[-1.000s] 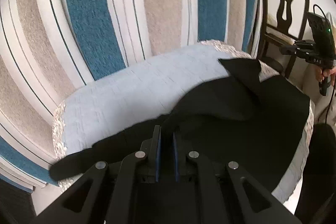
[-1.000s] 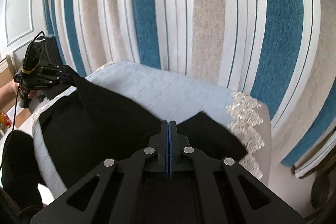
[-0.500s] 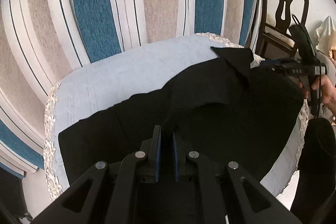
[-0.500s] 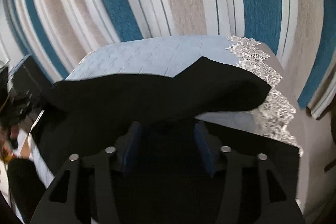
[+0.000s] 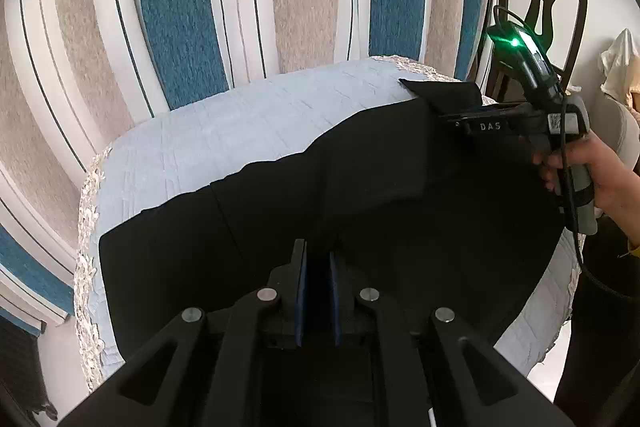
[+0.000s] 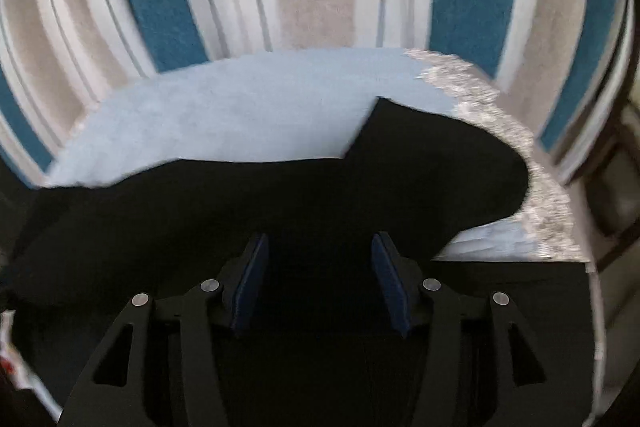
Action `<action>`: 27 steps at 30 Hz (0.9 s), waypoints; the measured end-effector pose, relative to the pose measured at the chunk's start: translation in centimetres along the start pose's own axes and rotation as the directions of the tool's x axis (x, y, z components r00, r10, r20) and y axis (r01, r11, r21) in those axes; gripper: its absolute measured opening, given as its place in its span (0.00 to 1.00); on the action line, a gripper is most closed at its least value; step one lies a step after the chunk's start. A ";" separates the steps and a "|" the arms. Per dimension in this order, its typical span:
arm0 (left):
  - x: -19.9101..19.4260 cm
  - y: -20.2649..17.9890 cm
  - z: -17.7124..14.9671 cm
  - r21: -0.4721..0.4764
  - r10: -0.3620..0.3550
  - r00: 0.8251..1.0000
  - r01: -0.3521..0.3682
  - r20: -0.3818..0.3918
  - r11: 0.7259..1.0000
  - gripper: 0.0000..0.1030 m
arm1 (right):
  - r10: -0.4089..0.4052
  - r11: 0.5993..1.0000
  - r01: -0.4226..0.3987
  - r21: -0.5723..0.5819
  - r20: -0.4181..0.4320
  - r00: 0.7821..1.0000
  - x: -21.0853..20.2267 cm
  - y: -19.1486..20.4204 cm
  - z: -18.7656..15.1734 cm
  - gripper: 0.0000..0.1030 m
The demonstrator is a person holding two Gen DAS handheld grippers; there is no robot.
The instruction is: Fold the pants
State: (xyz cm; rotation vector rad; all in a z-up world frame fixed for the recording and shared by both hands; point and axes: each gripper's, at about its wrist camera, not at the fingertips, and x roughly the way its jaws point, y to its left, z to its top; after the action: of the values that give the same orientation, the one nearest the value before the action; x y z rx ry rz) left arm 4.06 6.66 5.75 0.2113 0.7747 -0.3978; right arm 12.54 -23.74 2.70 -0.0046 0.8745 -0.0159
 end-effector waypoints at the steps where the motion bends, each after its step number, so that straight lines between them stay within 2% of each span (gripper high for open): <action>1: 0.0 0.0 -0.1 -0.001 0.001 1.000 -0.001 0.002 1.000 0.11 | -0.010 1.000 0.010 -0.016 0.002 1.000 -0.1 0.0 -0.1 0.26; 2: -0.1 0.0 -0.1 -0.002 0.002 1.000 -0.002 0.004 1.000 0.11 | -0.006 1.000 0.006 -0.019 0.002 1.000 -0.4 -0.3 -0.3 0.21; 3: -0.1 0.0 -0.1 -0.004 0.002 1.000 -0.002 0.006 1.000 0.11 | 0.005 1.000 -0.005 -0.008 0.007 1.000 -0.7 -0.6 -0.4 0.10; 4: -0.2 0.1 -0.1 -0.008 0.005 1.000 -0.005 0.009 1.000 0.11 | 0.019 1.000 -0.020 0.012 0.019 1.000 -1.0 -1.1 -0.6 0.03; 8: -1.3 -0.3 -0.3 -0.013 0.031 0.999 -0.030 0.030 0.999 0.11 | 0.025 0.995 -0.035 0.088 0.112 0.993 -3.9 -3.3 -1.3 0.03; 11: -2.4 -0.7 -0.6 -0.007 0.039 0.998 -0.039 0.049 0.999 0.11 | 0.058 0.985 -0.082 0.151 0.157 0.986 -6.2 -5.2 -2.3 0.03; 16: -4.0 -2.2 -1.7 0.019 0.035 0.998 -0.036 0.047 0.999 0.12 | 0.069 0.969 -0.116 0.220 0.208 0.976 -9.2 -7.0 -4.5 0.03; 21: -4.3 -4.2 -3.2 0.075 0.044 0.999 -0.044 0.006 0.996 0.12 | 0.072 0.959 -0.128 0.251 0.221 0.973 -10.7 -7.4 -6.1 0.03; 27: -4.1 -5.4 -5.1 0.074 0.050 0.998 -0.048 -0.035 0.996 0.12 | 0.053 0.960 -0.103 0.260 0.190 0.980 -10.3 -7.4 -8.8 0.03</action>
State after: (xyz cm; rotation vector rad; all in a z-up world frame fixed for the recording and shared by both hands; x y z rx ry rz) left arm -4.08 4.49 4.90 0.3067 0.7905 -0.3770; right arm -0.95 -31.00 5.06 0.2792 0.6835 -0.0590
